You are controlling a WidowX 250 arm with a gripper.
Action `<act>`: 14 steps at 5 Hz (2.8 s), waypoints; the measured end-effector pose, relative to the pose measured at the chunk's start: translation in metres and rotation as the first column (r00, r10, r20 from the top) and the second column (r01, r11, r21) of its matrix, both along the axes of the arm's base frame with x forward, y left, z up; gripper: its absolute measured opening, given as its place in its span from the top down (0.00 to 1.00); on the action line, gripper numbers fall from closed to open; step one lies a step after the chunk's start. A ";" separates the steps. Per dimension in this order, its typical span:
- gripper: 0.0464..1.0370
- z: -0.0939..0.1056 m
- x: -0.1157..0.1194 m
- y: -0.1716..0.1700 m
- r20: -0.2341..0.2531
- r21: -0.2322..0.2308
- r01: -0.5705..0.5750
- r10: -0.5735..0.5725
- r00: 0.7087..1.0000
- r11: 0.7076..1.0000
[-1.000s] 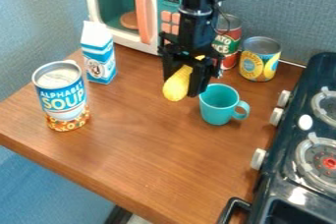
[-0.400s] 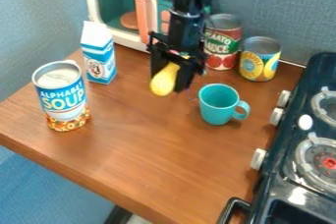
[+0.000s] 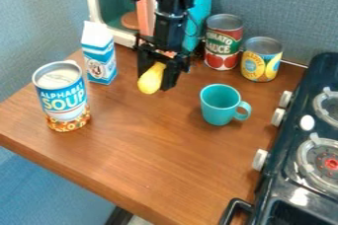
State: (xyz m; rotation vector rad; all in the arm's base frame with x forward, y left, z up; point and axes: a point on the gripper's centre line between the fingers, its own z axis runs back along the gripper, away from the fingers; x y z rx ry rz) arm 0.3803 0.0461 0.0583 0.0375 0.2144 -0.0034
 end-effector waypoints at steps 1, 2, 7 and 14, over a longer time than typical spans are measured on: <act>0.33 -0.014 0.012 0.002 -0.005 -0.031 0.017 -0.018 1.000 0.999; 0.33 -0.022 0.019 0.003 -0.009 -0.035 0.027 -0.027 1.000 0.999; 0.04 -0.014 0.016 -0.003 0.039 -0.062 0.018 -0.015 0.999 0.998; 0.04 0.083 -0.135 0.068 0.115 0.037 0.119 -0.123 0.986 0.992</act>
